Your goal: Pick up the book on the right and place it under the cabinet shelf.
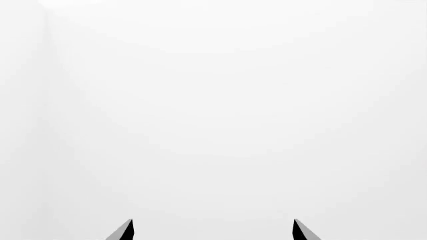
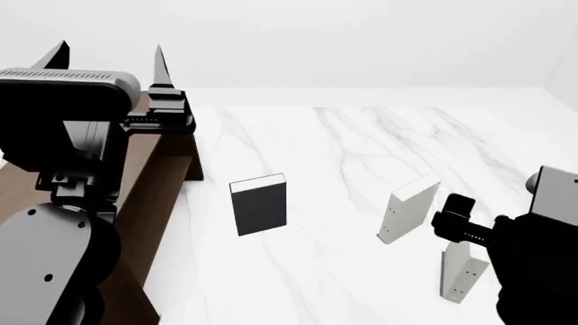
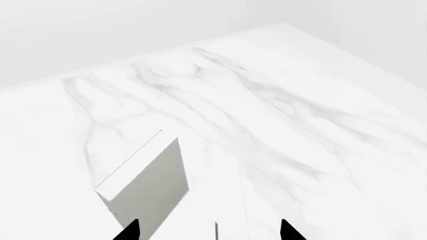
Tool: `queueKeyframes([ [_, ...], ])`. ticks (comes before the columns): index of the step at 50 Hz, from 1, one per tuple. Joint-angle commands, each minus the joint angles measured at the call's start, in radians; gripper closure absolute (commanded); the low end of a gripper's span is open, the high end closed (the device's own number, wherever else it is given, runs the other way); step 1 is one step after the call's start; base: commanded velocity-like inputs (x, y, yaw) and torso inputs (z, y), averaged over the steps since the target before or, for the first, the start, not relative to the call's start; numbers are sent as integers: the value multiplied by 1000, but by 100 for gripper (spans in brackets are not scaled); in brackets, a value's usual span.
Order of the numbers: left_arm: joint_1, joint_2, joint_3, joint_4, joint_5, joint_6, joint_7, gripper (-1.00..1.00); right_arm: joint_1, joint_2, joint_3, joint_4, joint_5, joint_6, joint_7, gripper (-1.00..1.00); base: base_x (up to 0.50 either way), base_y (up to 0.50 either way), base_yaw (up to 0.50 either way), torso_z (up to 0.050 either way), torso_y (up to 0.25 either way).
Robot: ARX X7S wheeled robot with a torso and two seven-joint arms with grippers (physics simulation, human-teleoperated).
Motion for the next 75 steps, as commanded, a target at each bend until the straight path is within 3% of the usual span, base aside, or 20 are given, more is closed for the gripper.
queueKeyframes([
  [1, -3, -3, 0, -2, -6, 4, -2, -100, -32, -11, -6, 29, -39, -17, -32, -100, 0, 0, 0, 0, 0],
  [75, 13, -29, 11, -6, -29, 18, -26, -100, -198, -78, -38, 148, -198, -126, -173, -100, 0, 0, 0, 0, 0],
])
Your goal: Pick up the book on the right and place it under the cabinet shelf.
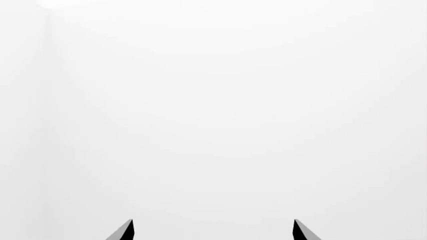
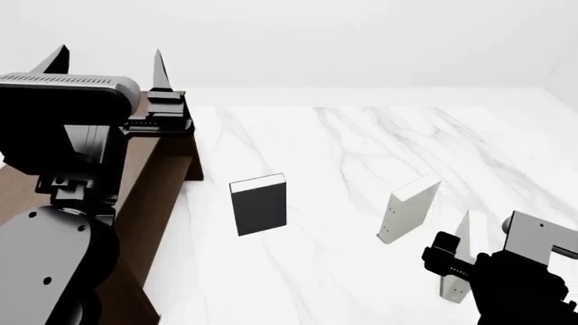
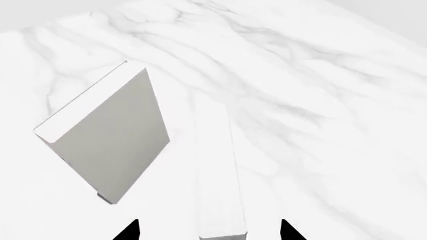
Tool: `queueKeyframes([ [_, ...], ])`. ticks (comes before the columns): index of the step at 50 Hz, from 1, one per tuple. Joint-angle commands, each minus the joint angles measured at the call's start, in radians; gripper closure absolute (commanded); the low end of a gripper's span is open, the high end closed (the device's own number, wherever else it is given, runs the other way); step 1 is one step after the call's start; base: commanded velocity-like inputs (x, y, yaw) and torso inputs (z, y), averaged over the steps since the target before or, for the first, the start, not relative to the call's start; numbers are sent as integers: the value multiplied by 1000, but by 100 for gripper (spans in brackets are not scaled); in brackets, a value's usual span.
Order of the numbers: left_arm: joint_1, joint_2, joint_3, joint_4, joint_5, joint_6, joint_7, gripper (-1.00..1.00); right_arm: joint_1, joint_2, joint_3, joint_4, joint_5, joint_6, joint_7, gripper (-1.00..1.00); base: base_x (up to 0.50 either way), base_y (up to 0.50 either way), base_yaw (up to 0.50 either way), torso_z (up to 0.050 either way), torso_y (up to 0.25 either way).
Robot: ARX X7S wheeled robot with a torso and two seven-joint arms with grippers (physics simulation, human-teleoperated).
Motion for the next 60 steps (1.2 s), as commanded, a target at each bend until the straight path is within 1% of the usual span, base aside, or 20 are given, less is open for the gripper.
queueKeyframes([
  [1, -1, -2, 4, -1, -4, 0, -4, -100, -24, -3, 2, 16, -14, -16, -18, -100, 0, 0, 0, 0, 0],
  [32, -3, -9, 12, -7, -13, 6, -13, -100, -36, -19, -13, 67, -47, -37, -68, -100, 0, 0, 0, 0, 0],
  [60, -7, -19, 17, -12, -21, 6, -20, -100, 23, -56, -55, 225, -115, -51, -146, -100, 0, 0, 0, 0, 0],
])
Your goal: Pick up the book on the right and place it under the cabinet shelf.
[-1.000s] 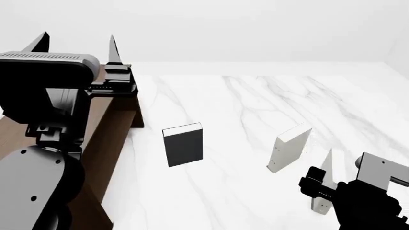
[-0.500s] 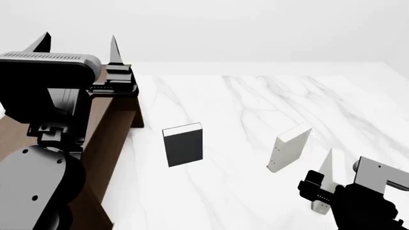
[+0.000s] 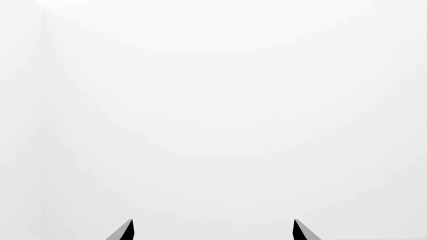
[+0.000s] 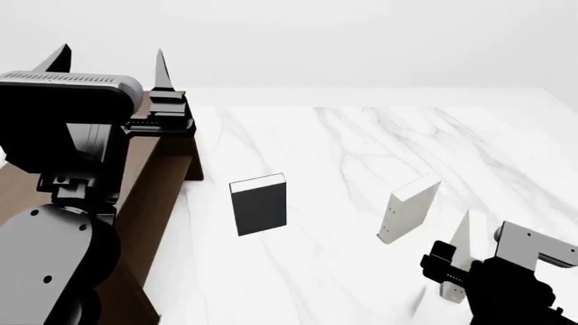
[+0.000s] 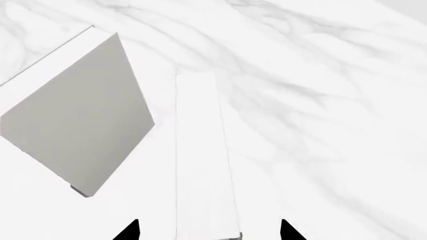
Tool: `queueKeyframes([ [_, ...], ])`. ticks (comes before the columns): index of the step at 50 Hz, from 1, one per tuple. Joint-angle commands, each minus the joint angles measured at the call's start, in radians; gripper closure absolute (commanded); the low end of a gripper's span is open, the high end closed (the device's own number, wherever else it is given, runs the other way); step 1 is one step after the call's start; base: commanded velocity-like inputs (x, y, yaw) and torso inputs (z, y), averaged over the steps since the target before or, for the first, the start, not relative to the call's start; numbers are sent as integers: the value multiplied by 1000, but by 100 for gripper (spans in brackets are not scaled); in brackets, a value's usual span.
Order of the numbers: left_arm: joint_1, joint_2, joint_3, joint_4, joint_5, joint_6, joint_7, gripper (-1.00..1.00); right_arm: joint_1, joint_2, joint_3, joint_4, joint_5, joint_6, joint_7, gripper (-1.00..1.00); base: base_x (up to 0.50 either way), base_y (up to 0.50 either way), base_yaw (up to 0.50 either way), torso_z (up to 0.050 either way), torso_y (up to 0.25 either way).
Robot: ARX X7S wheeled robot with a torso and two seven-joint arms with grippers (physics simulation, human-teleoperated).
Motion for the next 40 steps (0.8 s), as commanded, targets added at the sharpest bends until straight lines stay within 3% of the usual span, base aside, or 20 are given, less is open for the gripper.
queueKeyframes([
  [1, 2, -4, 5, -9, 0, 8, -2, -100, 19, -16, -15, 64, -26, -8, -31, -100, 0, 0, 0, 0, 0],
  [23, 12, -9, 10, -22, 1, 28, -7, -100, 34, -39, -46, 123, -57, -12, -63, -100, 0, 0, 0, 0, 0],
  [24, 13, -10, 10, -22, 1, 28, -8, -100, 34, -39, -48, 123, -58, -10, -64, 100, 0, 0, 0, 0, 0],
  [40, 20, -16, -1, -13, -10, 30, -12, -100, 25, -25, -54, 78, -71, -5, -34, 100, 0, 0, 0, 0, 1],
])
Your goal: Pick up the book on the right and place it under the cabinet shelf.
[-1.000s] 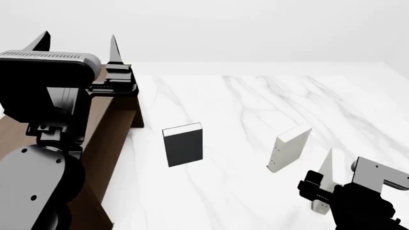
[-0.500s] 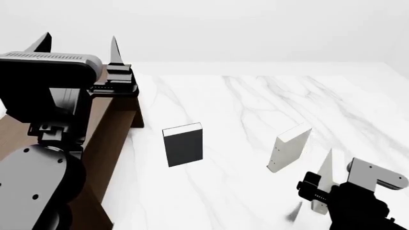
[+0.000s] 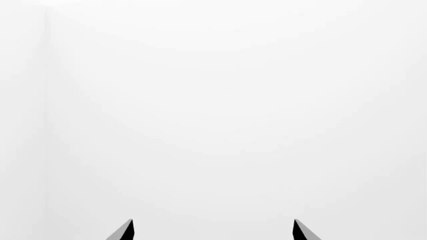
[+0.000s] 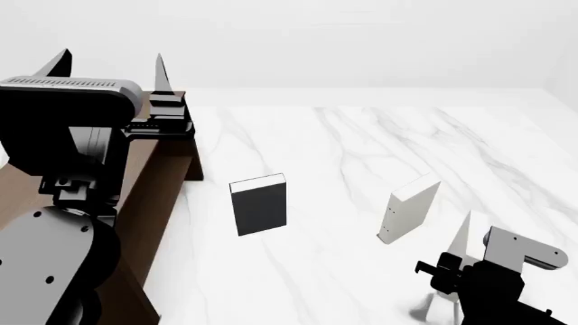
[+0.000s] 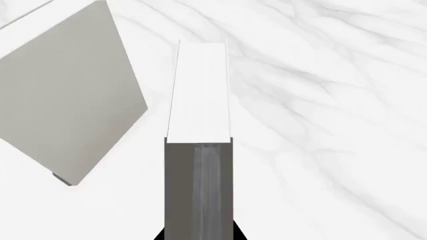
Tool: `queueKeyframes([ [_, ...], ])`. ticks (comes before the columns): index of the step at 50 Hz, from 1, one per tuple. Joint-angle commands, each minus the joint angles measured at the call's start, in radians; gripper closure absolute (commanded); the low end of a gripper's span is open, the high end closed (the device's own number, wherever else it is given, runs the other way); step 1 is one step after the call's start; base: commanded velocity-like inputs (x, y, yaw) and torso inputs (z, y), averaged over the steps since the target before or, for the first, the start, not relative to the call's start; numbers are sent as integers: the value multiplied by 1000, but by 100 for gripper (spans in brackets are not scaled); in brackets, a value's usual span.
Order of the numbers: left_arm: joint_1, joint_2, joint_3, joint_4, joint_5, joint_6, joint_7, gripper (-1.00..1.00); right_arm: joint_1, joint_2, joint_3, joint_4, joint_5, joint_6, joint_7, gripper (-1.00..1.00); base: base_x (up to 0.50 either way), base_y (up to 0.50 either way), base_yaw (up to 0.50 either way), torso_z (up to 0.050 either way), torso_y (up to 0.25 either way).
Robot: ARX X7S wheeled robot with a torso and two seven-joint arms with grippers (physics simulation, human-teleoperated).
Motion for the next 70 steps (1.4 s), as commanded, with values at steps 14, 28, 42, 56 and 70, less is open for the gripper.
queueKeyframes([
  [14, 12, -12, -18, 14, -16, 5, -4, -100, -26, 61, -17, -103, -93, 10, 88, 100, 0, 0, 0, 0, 1],
  [28, 18, -15, -25, 6, -21, 22, -4, -100, -9, 163, 15, -240, -83, 51, 142, 100, 0, 0, 0, 0, 1],
  [42, -3, -18, -31, 21, -36, 0, -12, -100, 66, 277, 37, -403, -37, 102, 93, 100, 0, 0, 0, 0, 1],
  [56, -17, -26, -41, 37, -51, -20, -19, -100, 112, 354, 156, -552, 64, 54, 42, 100, 0, 0, 0, 0, 1],
  [70, -101, -46, -71, 73, -79, -89, -33, -100, 239, 420, 225, -638, 237, 60, 30, 100, 0, 0, 0, 0, 1],
])
